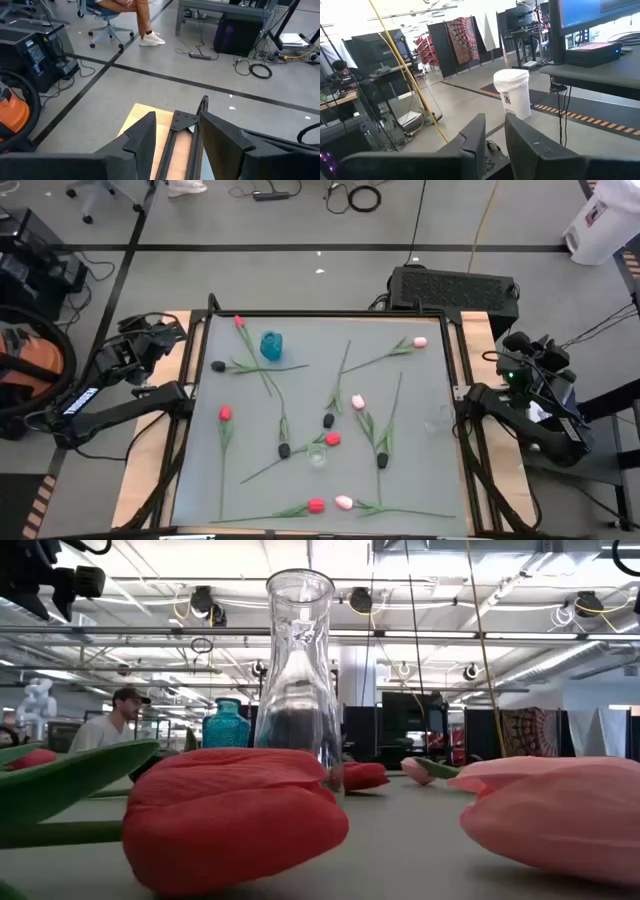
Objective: Sort flowers into vase by color
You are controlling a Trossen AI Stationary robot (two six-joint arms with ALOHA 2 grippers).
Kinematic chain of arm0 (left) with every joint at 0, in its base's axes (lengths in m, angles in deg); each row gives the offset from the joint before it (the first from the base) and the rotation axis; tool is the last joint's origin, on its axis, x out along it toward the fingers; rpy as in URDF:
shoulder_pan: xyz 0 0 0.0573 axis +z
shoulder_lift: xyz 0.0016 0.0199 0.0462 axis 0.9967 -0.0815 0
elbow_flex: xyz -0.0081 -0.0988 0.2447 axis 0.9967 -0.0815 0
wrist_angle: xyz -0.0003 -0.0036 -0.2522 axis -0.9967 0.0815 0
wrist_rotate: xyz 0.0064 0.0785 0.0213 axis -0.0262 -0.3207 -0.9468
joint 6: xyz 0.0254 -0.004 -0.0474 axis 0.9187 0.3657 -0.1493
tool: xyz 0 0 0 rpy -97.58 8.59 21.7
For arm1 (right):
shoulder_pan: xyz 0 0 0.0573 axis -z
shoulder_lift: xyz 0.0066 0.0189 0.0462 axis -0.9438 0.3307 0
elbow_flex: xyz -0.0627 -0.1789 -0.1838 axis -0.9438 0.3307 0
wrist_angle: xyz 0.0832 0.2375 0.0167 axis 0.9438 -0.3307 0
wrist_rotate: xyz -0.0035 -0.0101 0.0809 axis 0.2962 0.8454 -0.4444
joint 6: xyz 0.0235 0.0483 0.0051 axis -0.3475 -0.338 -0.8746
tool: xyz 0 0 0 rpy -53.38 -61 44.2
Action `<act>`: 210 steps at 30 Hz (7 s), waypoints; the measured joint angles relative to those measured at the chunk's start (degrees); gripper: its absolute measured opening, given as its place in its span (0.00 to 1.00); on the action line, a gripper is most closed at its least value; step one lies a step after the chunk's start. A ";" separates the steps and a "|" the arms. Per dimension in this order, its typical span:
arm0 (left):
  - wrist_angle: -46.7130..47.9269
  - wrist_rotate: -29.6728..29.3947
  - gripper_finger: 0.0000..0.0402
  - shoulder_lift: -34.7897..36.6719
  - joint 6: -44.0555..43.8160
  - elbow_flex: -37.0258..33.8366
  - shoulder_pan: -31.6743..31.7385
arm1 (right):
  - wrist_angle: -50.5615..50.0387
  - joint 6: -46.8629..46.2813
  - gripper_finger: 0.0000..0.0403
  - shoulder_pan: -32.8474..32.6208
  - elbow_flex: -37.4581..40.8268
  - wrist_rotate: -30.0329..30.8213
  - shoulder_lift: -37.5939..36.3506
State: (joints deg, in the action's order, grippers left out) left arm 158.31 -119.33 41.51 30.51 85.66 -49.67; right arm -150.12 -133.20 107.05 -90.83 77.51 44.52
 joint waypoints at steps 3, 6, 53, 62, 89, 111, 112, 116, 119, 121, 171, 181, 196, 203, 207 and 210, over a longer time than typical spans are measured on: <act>-0.01 0.00 0.39 0.01 0.00 0.00 -0.01 | 0.00 0.00 0.16 -0.01 0.00 0.00 0.00; 0.00 0.00 0.39 -0.01 0.01 -0.01 -0.01 | 0.00 0.01 0.16 -0.01 0.00 0.00 0.01; 0.00 0.00 0.39 0.00 0.00 0.00 -0.01 | 0.01 0.01 0.16 -0.02 0.00 -0.01 0.01; 0.00 -0.02 0.39 0.00 0.01 0.00 -0.01 | 0.01 0.02 0.16 0.00 0.00 0.00 0.01; 0.01 0.00 0.39 -0.01 0.01 -0.02 -0.02 | 0.02 0.01 0.16 -0.02 0.02 -0.01 0.01; 0.00 -0.02 0.39 0.00 0.01 -0.02 -0.02 | 0.02 0.02 0.16 -0.02 0.02 0.00 0.00; 0.00 -0.01 0.39 0.01 0.01 -0.02 0.00 | 0.01 0.01 0.16 -0.01 0.02 -0.01 0.00; 0.01 0.00 0.39 0.01 -0.01 -0.02 -0.01 | 0.00 0.02 0.16 -0.02 0.02 0.00 0.02; 0.01 -0.02 0.39 0.01 -0.01 -0.02 -0.02 | 0.02 0.00 0.16 -0.02 0.00 0.00 0.00; -0.01 0.00 0.39 0.01 -0.01 0.00 0.00 | 0.02 0.01 0.16 -0.02 0.01 -0.01 0.01; -0.01 -0.01 0.39 -0.01 0.00 0.00 -0.01 | 2.39 2.85 0.16 -0.99 0.01 0.00 0.02; 0.01 0.00 0.39 -0.01 0.00 -0.01 -0.02 | 20.11 27.40 0.16 -11.92 0.00 -1.54 1.51; 0.00 -0.01 0.39 0.00 0.00 0.00 -0.02 | 57.20 70.25 0.03 -25.26 0.00 -36.78 7.74; -0.01 -0.02 0.39 0.00 -0.01 -0.02 -0.02 | 64.74 63.19 0.04 -25.24 -1.93 -43.62 10.43; 0.01 -0.02 0.39 0.01 -0.01 0.00 -0.02 | 63.02 55.67 0.04 -25.22 -5.28 -52.43 13.59; 0.01 0.00 0.39 0.01 -0.01 0.00 -0.02 | 59.01 52.02 0.04 -25.22 -8.89 -60.45 17.21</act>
State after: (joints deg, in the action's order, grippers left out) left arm 158.31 -119.33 41.51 30.50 85.66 -49.69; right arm -91.10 -81.18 81.83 -99.72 17.06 61.73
